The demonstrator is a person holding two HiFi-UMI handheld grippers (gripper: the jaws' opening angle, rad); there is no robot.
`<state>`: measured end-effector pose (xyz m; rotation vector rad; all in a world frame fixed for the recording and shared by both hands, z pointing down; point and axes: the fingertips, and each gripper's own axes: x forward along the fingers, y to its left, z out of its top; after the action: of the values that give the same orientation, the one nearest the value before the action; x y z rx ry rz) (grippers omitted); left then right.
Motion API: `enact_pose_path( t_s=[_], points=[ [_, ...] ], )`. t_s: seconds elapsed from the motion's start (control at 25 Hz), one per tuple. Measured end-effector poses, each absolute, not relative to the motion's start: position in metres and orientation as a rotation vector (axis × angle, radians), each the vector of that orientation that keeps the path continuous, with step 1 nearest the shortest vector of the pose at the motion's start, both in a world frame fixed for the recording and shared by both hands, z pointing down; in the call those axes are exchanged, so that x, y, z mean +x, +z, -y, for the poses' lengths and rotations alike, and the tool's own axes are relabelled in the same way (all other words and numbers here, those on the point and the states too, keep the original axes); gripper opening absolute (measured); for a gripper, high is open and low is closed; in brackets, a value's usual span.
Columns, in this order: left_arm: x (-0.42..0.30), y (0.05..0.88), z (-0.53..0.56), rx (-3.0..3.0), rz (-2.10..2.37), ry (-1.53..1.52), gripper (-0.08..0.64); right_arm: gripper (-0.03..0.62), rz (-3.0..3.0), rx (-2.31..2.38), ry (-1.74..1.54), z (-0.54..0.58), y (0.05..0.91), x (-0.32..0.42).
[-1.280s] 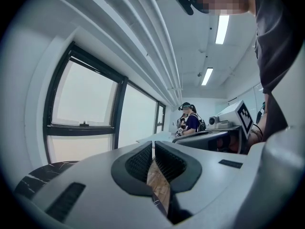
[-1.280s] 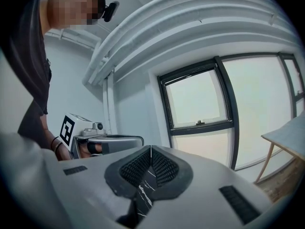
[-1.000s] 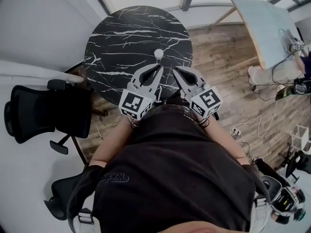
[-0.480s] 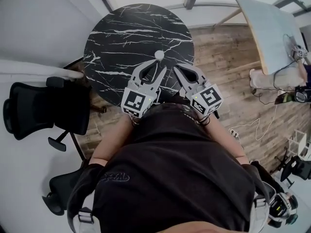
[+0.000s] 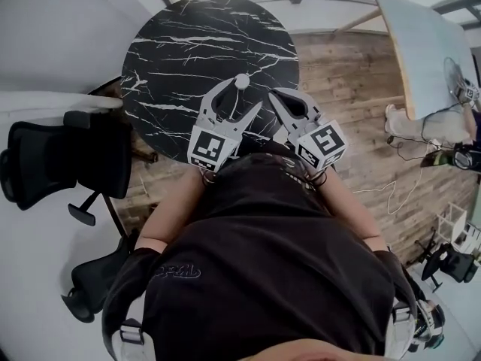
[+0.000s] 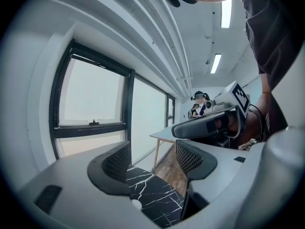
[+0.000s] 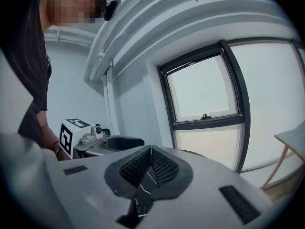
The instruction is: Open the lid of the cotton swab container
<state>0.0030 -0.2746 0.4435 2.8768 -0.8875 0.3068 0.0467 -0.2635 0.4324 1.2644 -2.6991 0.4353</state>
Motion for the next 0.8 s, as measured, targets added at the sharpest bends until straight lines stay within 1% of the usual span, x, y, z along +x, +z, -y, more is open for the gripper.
enact_pose_path(
  t_s=[0.16,0.8],
  points=[
    [0.008,0.461,0.282,2.869,0.907,0.337,0.311,0.023,2.702,1.225,0.463,0.273,0.438,0.05],
    [0.013,0.549,0.313,2.803,0.973,0.43,0.319,0.023,2.678,1.113,0.529,0.296,0.472,0.052]
  ],
)
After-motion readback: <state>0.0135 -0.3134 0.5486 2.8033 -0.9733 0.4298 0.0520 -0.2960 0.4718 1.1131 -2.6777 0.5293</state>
